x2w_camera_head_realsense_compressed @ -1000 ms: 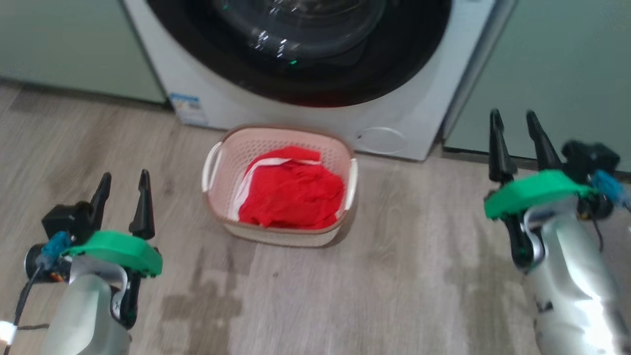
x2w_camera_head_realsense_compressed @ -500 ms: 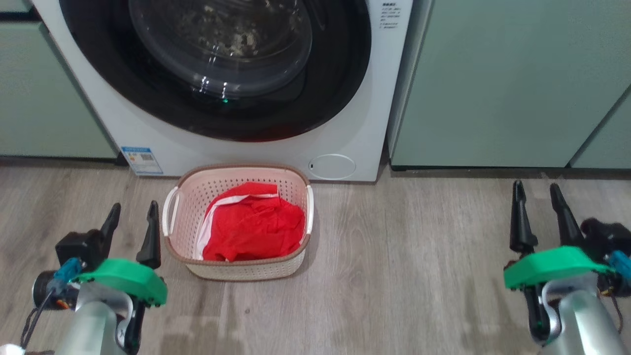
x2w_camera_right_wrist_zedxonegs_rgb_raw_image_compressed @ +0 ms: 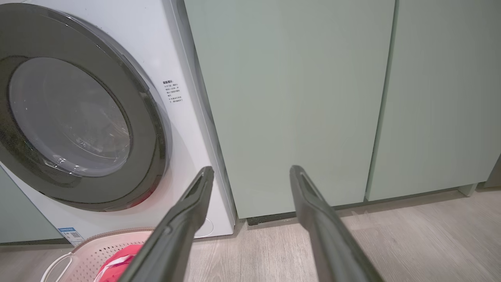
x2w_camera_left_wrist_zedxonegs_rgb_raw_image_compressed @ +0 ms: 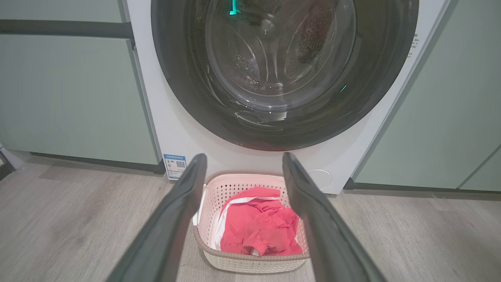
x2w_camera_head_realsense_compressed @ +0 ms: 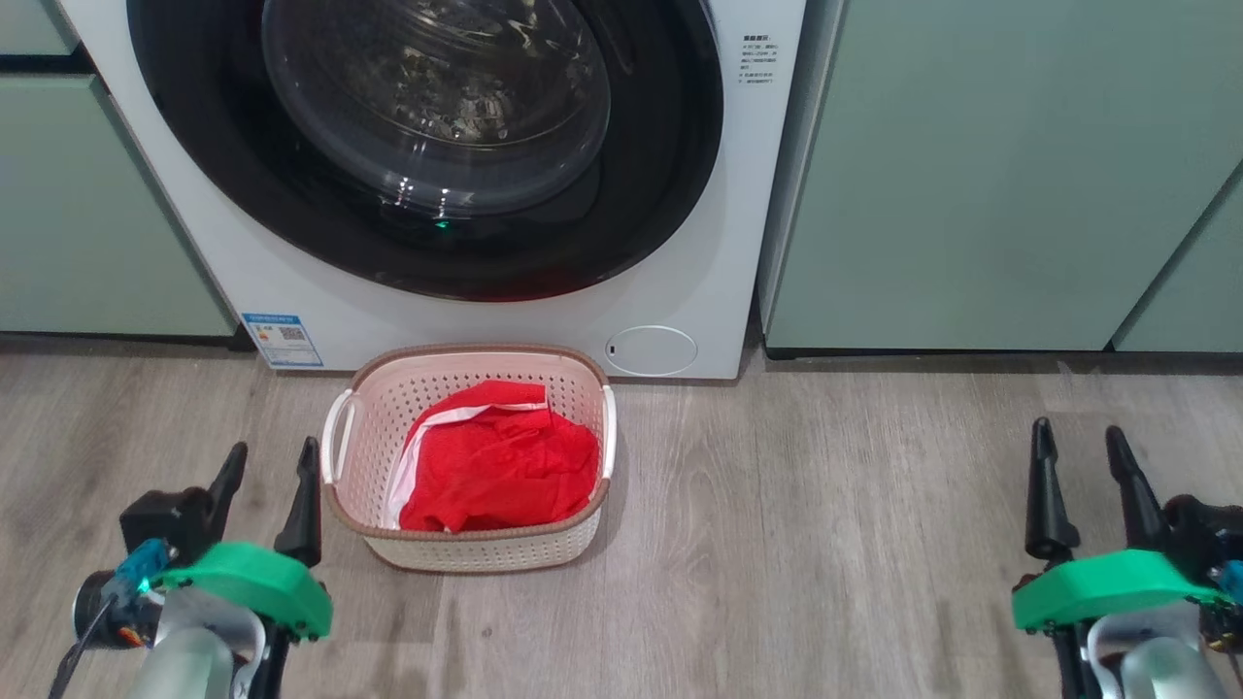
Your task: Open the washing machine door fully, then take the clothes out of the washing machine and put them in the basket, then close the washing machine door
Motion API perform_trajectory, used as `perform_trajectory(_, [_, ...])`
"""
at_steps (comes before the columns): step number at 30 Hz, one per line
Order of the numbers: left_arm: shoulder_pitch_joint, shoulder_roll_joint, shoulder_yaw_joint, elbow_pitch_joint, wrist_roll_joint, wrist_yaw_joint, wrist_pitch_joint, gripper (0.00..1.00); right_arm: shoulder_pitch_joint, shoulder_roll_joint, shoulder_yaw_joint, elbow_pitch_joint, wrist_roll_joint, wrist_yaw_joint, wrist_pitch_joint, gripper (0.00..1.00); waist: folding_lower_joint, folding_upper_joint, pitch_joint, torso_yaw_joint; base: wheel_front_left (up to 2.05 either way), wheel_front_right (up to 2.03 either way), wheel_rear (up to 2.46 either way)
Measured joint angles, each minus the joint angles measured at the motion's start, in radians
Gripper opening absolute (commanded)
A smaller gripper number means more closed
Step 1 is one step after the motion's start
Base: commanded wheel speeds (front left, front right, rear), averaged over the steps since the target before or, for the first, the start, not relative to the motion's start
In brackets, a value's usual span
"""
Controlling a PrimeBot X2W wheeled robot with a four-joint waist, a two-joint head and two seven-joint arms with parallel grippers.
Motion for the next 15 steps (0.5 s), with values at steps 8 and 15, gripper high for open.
perform_trajectory(8, [0.0, 0.001, 0.001, 0.009, 0.0, 0.0, 0.0, 1.0, 0.0, 0.0, -0.019, -0.003, 0.007, 0.0, 0.0, 1.0, 0.0, 0.0, 0.002, -0.003, 0.0, 0.0, 0.0])
perform_trajectory(15, [0.0, 0.001, 0.0, 0.019, -0.012, 0.0, 0.0, 1.0, 0.0, 0.0, -0.027, -0.005, 0.007, 0.0, 0.0, 1.0, 0.0, 0.0, 0.003, -0.002, 0.0, 0.0, 0.0])
